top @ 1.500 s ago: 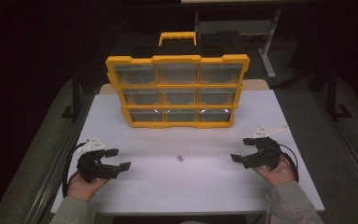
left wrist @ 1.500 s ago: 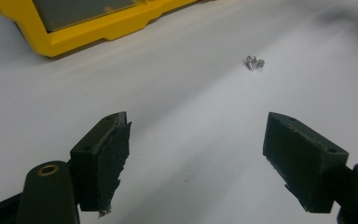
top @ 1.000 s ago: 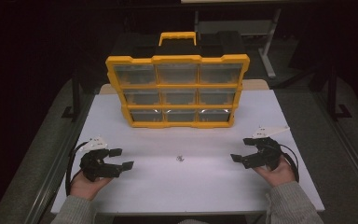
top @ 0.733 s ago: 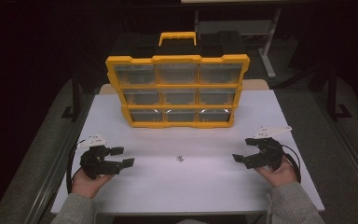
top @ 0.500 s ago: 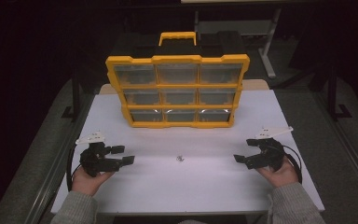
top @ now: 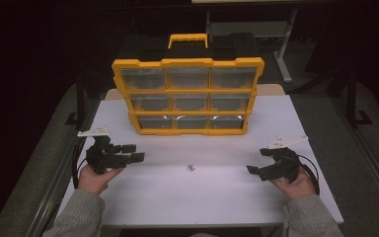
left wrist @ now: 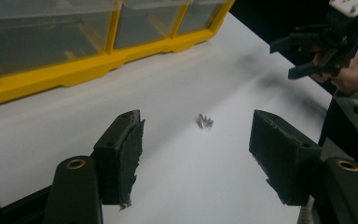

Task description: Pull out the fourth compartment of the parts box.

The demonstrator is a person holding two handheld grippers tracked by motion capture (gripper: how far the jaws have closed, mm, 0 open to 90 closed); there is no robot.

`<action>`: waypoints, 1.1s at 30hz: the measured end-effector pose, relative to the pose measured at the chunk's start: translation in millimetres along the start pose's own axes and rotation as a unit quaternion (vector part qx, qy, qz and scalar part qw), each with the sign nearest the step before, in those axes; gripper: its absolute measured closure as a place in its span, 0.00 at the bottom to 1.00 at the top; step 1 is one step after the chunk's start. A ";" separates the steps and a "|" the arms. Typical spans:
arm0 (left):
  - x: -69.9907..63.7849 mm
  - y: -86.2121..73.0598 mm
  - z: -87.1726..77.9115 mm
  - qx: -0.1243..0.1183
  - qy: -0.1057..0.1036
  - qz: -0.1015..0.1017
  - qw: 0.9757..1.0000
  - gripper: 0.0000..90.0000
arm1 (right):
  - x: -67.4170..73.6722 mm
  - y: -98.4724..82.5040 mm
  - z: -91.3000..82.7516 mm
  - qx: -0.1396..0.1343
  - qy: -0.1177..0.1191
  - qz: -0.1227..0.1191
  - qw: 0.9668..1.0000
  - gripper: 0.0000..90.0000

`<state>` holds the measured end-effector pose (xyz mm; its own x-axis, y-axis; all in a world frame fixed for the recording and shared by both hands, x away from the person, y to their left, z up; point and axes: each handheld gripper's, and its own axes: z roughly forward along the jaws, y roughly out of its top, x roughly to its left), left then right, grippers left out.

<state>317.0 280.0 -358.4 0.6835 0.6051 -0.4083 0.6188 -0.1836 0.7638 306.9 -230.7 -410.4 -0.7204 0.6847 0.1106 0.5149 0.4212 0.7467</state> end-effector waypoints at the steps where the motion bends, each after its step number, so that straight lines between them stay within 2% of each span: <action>1: 1.1 2.7 1.0 0.001 -0.001 0.000 1.000 0.39 | -0.6 -0.3 -0.2 -0.001 0.000 -0.001 1.000 0.16; 4: 4.3 10.0 5.0 0.007 -0.001 -0.008 1.000 0.41 | -1.0 -0.5 -0.4 0.000 0.002 -0.001 1.000 0.16; 6: 6.4 15.3 8.3 0.002 -0.002 -0.015 1.000 0.43 | -1.3 -0.5 0.2 0.002 0.003 -0.002 1.000 0.17; 11: 14.2 25.7 12.1 -0.026 -0.008 -0.046 0.999 0.44 | -1.0 0.0 2.3 0.005 0.007 -0.004 1.000 0.17; 14: 20.2 31.6 15.5 -0.041 -0.014 -0.069 0.997 0.45 | 0.3 0.6 2.9 0.007 0.007 -0.007 1.000 0.17; 20: 25.6 43.9 20.6 -0.070 -0.017 -0.091 0.993 0.49 | 1.2 1.3 3.8 0.009 0.009 -0.004 1.000 0.17; 25: 31.2 54.4 22.5 -0.098 -0.019 -0.116 0.988 0.51 | 1.2 1.7 5.4 0.014 0.012 -0.001 1.000 0.17; 33: 40.1 66.0 28.7 -0.144 -0.024 -0.151 0.978 0.56 | 1.9 2.4 8.8 0.015 0.014 -0.008 1.000 0.17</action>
<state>396.3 269.9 -338.6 0.5081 0.5588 -0.6554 0.6654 0.2285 0.7107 310.8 -223.1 -414.2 -0.7418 0.6602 0.1178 0.5161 0.4498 0.7289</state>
